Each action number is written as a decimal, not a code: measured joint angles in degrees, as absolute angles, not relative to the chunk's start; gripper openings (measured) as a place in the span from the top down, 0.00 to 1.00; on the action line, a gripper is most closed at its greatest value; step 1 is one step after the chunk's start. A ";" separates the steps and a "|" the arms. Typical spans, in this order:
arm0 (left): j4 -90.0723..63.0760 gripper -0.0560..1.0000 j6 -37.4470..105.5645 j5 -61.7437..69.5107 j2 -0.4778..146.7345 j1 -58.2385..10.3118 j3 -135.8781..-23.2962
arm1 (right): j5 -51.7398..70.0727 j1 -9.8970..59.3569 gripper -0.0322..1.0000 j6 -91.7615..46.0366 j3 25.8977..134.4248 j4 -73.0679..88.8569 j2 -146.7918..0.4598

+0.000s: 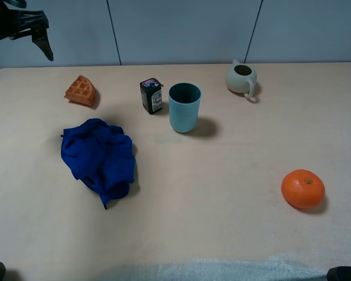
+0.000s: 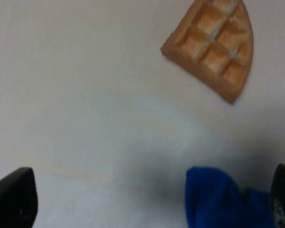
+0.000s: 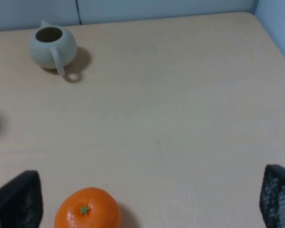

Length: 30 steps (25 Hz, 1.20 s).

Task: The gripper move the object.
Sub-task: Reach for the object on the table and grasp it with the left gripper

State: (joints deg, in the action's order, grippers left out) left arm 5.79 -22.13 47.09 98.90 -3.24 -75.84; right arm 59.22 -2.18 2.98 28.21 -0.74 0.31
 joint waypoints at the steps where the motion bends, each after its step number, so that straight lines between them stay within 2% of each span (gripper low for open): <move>1: 5.79 0.01 -22.32 47.28 100.18 -3.42 -76.97 | 59.22 -2.18 0.30 2.98 28.21 -0.74 0.31; 9: 5.91 0.01 -24.01 49.04 109.12 -5.71 -84.44 | 59.22 -2.18 0.30 2.98 28.21 -0.74 0.31; 30: 8.16 0.01 -29.01 48.79 123.38 -7.59 -93.89 | 59.22 -2.18 0.30 2.98 28.21 -0.74 0.31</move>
State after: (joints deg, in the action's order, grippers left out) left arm 8.16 -29.01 48.79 123.38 -7.59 -93.89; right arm 59.22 -2.18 2.98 28.21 -0.74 0.31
